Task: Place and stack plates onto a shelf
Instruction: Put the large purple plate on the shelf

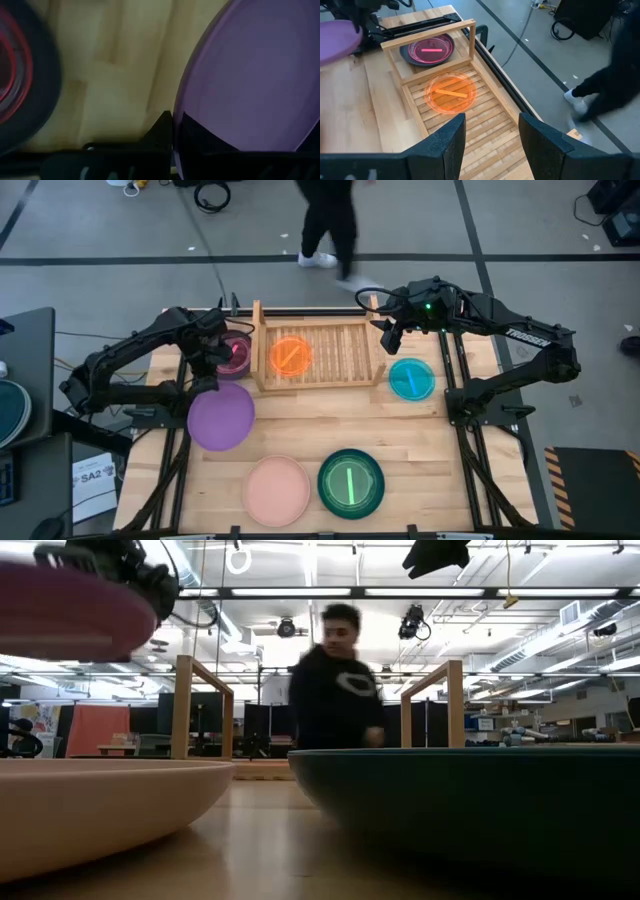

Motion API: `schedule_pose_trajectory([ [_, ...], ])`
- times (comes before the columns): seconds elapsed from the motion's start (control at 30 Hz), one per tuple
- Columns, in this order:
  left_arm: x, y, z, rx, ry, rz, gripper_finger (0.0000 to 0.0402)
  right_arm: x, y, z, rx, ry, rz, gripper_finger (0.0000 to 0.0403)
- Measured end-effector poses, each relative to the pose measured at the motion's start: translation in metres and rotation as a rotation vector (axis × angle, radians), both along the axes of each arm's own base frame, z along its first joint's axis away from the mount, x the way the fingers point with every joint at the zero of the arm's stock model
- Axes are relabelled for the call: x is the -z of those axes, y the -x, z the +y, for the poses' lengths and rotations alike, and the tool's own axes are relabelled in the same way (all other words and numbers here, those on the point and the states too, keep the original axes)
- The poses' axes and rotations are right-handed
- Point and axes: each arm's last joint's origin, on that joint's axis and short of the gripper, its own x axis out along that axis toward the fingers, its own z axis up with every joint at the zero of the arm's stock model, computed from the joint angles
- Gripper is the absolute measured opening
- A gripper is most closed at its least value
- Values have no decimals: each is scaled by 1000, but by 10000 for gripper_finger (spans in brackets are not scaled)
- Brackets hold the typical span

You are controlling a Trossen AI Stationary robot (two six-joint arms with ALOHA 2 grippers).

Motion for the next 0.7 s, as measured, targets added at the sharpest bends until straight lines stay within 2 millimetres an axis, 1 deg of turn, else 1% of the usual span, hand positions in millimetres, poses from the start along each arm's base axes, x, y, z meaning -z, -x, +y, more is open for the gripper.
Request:
schedule_pose_trajectory([
  [0.2, -36, -17, -9, 44, -55, -96, 16, 0, 0, 0, 4, -6, -4, 189],
  [0.3, -56, -26, -12, 25, -111, -170, 16, 0, 0, 0, 4, -5, -5, 189],
  [0.5, -94, -43, -10, -147, -301, -309, 16, -3, -2, -1, 5, 3, -38, 189],
  [0.7, -111, -59, -2, -366, -510, -440, 16, -4, -11, -3, 5, 14, -82, 189],
])
